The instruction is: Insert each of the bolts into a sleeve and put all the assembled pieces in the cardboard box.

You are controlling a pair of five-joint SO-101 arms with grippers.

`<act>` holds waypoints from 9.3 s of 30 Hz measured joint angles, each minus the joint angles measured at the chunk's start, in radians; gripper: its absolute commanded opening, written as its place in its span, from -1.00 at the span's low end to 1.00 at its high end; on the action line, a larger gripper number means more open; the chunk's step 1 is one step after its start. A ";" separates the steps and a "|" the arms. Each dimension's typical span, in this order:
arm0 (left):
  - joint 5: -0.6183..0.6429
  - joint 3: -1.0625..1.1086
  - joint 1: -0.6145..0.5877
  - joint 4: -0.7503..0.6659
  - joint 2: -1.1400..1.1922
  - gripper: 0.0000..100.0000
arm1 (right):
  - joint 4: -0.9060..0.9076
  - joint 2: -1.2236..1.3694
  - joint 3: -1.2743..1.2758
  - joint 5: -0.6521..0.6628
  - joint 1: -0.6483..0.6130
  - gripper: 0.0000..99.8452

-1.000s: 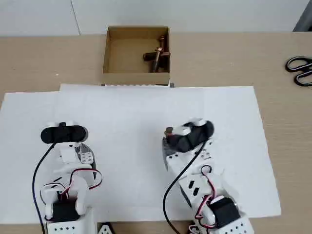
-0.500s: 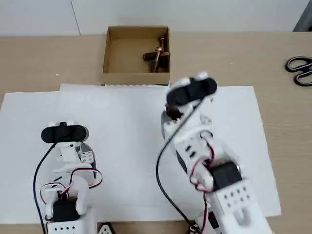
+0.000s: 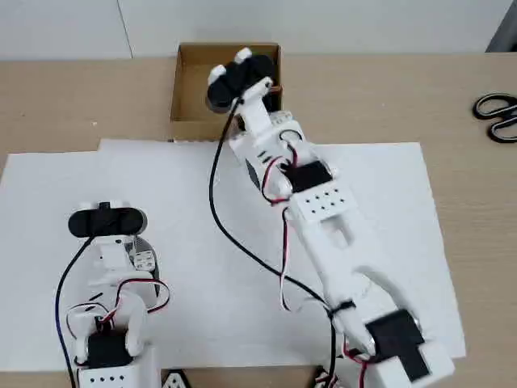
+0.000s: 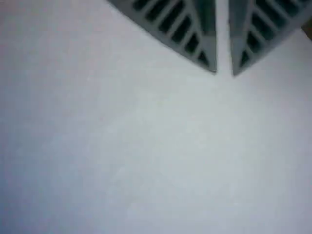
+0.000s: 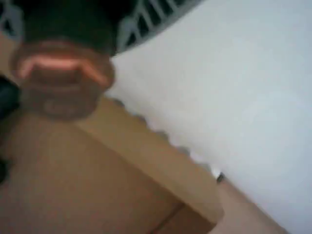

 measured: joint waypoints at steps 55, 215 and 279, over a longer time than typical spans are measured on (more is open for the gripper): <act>0.000 0.002 0.000 0.000 0.000 -0.99 | 0.095 0.025 -0.135 -0.054 0.074 -0.99; 0.037 -0.689 0.000 0.411 0.025 -0.99 | 0.810 -0.845 0.586 -0.628 0.264 -1.00; 0.400 -1.246 -0.267 0.420 1.778 -0.68 | 0.809 -0.864 0.626 -0.695 0.341 -1.00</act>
